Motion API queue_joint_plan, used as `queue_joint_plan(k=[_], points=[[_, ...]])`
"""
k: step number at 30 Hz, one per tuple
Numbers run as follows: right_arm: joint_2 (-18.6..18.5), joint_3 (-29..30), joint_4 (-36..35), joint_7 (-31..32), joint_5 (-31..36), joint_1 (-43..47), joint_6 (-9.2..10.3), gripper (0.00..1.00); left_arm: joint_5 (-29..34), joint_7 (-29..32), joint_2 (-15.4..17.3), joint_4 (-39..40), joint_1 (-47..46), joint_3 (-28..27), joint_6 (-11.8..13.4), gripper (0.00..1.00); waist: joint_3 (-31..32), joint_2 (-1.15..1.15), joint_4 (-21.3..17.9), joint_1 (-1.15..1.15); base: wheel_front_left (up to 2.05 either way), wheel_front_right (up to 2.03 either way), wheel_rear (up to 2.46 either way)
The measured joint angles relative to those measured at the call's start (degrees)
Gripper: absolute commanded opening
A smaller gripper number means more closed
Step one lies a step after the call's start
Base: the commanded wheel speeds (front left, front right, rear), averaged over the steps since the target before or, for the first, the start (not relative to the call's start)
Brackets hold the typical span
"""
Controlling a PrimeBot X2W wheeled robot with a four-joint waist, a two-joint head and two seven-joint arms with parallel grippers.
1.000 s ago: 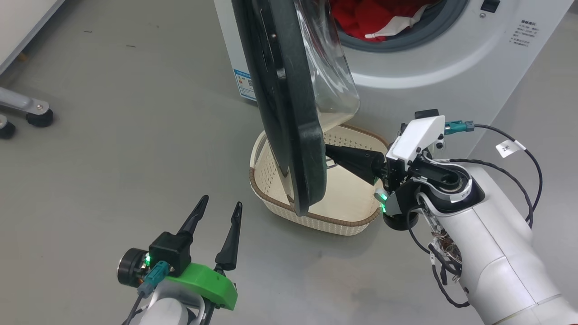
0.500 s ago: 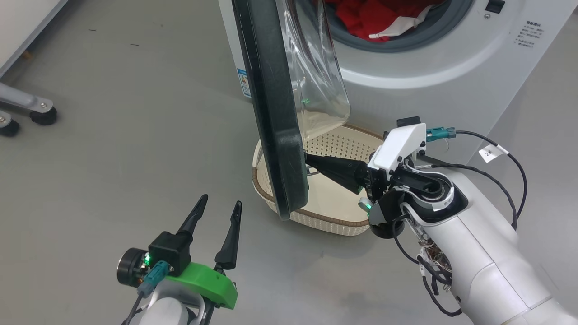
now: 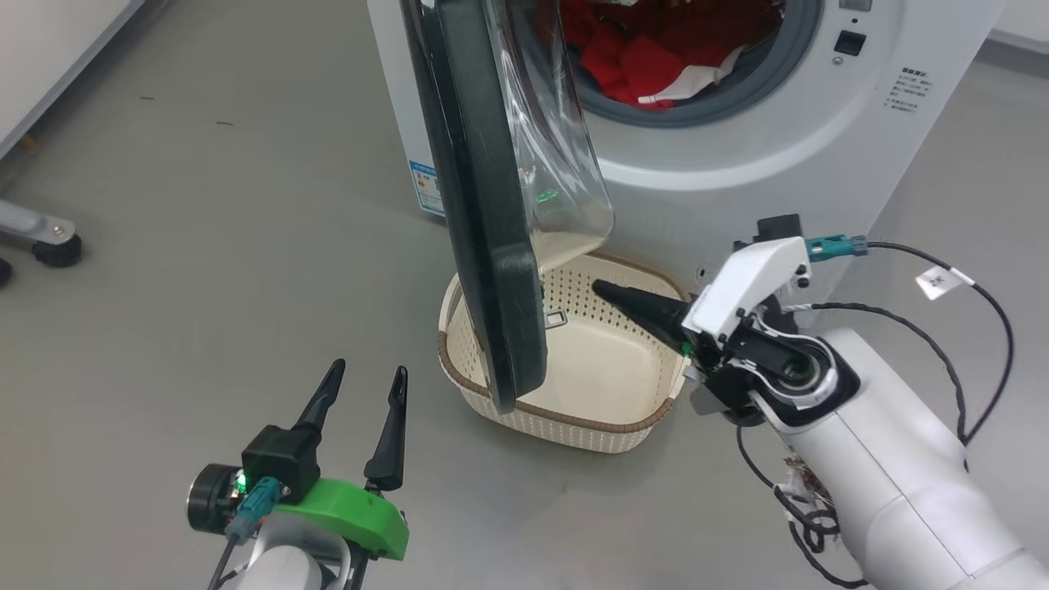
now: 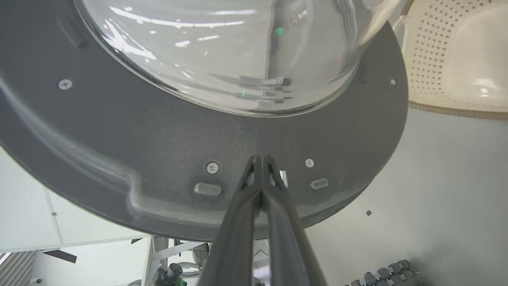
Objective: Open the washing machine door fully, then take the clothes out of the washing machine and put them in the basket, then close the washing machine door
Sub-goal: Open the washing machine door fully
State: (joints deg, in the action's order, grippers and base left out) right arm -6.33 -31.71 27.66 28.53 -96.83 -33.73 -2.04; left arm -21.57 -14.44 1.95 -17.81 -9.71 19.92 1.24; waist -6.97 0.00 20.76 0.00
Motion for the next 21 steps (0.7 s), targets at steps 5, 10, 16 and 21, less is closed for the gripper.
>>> queue_joint_plan(k=[5, 10, 16, 21], points=[[-5.8, -1.0, -0.1, -6.4, 8.9, 2.8, -3.57, 0.00, 0.8, 0.0, 0.1, -0.6, 1.3, -1.0, 0.0, 1.00, 2.8, 0.00, -1.0, 0.00, 0.00, 0.00, 0.00], [-9.5, -2.0, -2.3, -15.6, 18.6, 4.9, -3.99, 0.00, 1.6, 0.0, 1.4, -0.7, 3.3, -2.4, 0.0, 1.00, 5.5, 0.00, -2.5, 0.00, 0.00, 0.00, 0.00], [-11.8, -2.5, -5.7, -25.7, 25.9, 10.6, -4.39, 0.00, 1.6, 0.0, 2.0, -0.1, 4.8, -4.6, 0.6, 1.00, 7.4, 0.00, -5.7, 0.00, 0.00, 0.00, 0.00], [-13.3, -2.1, -8.1, -33.2, 30.5, 14.9, -4.39, 0.00, 1.6, 0.0, 2.1, 0.7, 5.5, -6.1, 0.9, 1.00, 8.4, 0.00, -8.5, 0.00, 0.00, 0.00, 0.00]])
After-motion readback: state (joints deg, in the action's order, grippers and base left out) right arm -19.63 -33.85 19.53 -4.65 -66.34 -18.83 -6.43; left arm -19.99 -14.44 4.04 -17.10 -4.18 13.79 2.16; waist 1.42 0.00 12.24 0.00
